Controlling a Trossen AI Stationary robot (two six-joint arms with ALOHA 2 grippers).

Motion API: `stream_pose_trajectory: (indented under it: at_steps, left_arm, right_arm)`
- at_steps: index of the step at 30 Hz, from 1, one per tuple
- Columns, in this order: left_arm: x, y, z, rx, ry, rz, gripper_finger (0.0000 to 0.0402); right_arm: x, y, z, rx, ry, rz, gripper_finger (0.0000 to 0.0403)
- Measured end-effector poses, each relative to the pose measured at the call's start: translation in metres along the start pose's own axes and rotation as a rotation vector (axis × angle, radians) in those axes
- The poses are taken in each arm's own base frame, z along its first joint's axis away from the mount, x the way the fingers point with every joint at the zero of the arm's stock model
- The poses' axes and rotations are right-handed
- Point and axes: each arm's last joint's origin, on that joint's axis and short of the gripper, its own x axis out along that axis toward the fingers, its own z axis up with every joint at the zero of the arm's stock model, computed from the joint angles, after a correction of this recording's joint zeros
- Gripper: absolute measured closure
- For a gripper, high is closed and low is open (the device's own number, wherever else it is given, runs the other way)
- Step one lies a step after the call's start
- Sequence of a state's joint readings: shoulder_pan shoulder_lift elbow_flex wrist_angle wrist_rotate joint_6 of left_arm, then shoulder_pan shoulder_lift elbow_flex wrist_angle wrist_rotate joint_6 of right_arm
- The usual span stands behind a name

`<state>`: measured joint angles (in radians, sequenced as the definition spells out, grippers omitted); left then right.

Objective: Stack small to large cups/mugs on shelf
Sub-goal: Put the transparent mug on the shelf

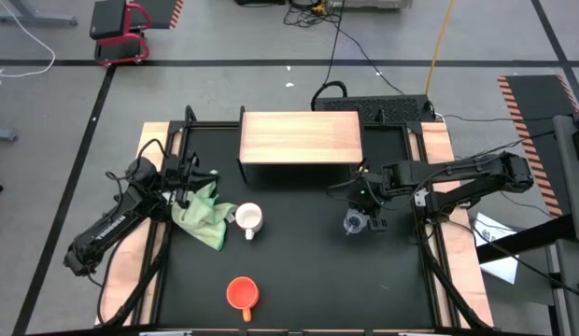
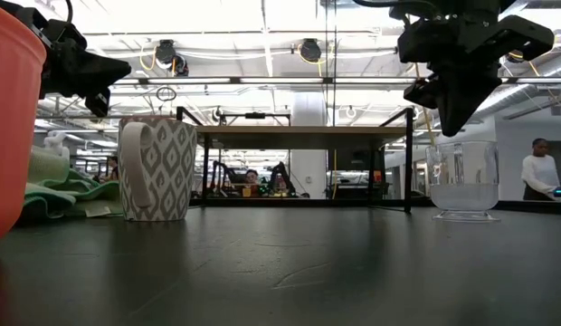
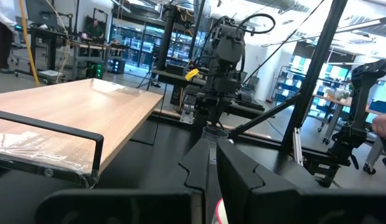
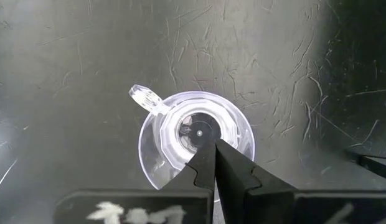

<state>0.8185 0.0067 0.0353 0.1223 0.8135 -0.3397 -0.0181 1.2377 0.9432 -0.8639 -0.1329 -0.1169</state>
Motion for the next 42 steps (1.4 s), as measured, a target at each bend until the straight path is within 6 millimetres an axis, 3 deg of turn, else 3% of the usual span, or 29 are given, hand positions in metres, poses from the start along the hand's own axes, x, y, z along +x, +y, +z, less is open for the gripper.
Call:
stream_pose_trajectory:
  at_steps: [6, 20, 42]
  left_arm:
    - [0.0, 0.0, 0.0, 0.0, 0.0, 0.0, 0.0371]
    - [0.0, 0.0, 0.0, 0.005, -0.001, 0.0, 0.0371]
    - [0.0, 0.001, -0.002, 0.007, 0.014, 0.005, 0.0371]
  right_arm:
    - [0.0, 0.0, 0.0, 0.0, 0.0, 0.0, 0.0386]
    - [-0.001, -0.008, 0.002, 0.033, -0.032, -0.02, 0.0289]
    - [-0.002, -0.013, -0.002, 0.038, -0.01, 0.009, 0.0284]
